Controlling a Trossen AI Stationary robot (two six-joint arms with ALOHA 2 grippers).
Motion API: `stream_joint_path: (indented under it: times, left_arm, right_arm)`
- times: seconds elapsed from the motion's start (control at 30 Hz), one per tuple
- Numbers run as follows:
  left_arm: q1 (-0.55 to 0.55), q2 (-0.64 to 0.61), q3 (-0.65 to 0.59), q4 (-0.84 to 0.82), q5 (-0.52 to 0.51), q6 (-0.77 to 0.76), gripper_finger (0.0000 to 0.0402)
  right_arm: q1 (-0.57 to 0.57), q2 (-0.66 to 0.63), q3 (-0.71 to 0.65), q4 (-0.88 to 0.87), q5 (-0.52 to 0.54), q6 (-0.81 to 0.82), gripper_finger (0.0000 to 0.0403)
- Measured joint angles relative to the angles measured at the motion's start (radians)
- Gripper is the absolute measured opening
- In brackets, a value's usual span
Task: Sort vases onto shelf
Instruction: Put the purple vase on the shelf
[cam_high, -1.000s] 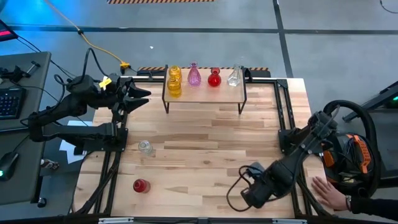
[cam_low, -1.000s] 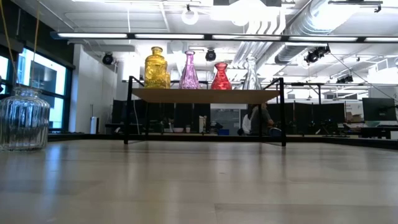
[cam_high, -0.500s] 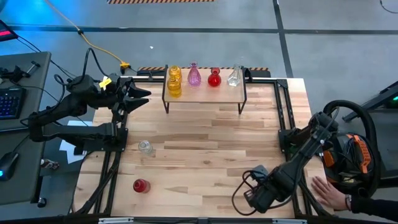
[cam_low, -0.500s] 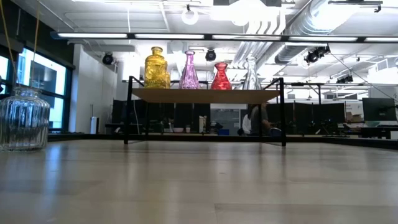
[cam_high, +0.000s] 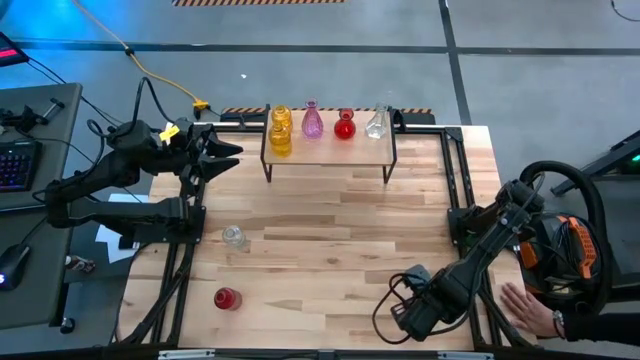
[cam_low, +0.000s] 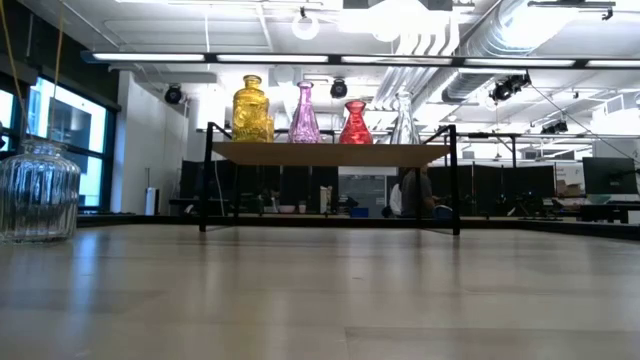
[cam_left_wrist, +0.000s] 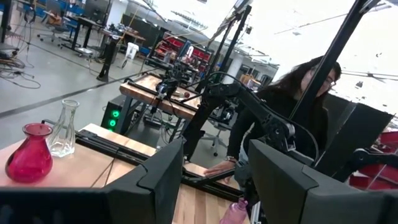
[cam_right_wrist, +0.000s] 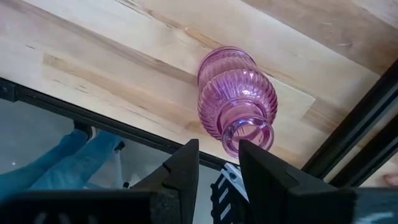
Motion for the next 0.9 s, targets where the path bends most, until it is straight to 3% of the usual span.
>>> stream_joint_path:
  times: [0.9]
  left_arm:
    - [0.000, 0.000, -0.001, 0.000, 0.000, 0.002, 0.0175]
  right_arm:
    - [0.000, 0.048, -0.001, -0.019, -0.004, 0.015, 0.0110]
